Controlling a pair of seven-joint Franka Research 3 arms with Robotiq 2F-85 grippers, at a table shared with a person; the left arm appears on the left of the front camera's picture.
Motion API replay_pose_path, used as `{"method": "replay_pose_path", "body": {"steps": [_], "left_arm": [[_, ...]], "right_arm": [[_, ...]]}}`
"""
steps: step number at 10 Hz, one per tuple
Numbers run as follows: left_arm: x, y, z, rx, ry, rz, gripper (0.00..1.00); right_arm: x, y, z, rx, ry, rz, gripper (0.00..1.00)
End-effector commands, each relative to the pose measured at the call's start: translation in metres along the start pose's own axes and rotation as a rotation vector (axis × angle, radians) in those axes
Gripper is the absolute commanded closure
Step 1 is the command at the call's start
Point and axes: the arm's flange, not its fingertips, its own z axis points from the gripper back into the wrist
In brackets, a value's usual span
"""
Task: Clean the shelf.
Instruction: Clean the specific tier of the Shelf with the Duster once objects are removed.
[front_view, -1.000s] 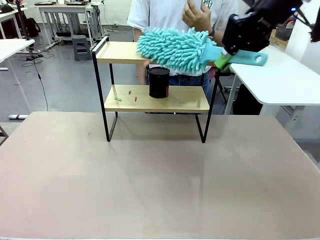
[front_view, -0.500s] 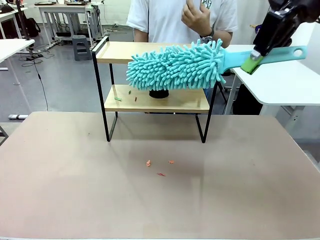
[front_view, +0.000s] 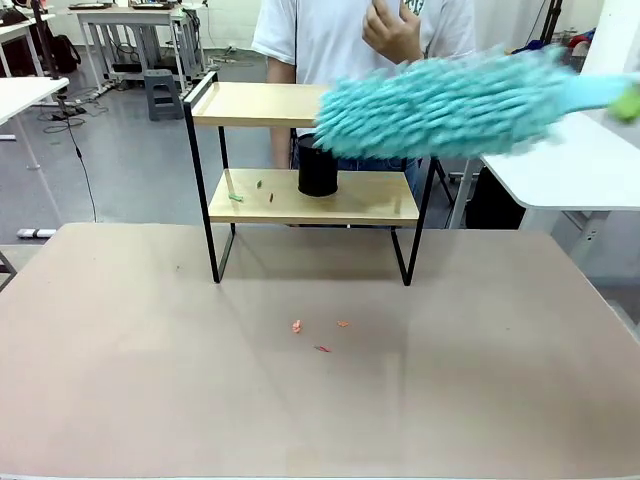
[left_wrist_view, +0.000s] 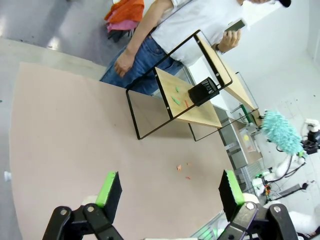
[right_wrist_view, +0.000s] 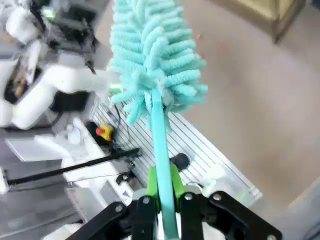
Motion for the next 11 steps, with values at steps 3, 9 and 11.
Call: {"method": "replay_pose_path", "body": {"steps": [3, 9, 11], "left_arm": [[0.000, 0.000, -0.003, -0.012, -0.015, -0.019, 0.00], [0.000, 0.000, -0.003, -0.012, -0.015, -0.019, 0.00], [0.000, 0.000, -0.003, -0.012, -0.015, -0.019, 0.00]], "right_arm": [[-0.128, -0.111, 0.011, 0.137, -0.247, -0.571, 0.88], [-0.146, -0.094, 0.042, 0.090, -0.182, -0.404, 0.88], [-0.146, -0.094, 0.042, 0.090, -0.182, -0.404, 0.88]]}}
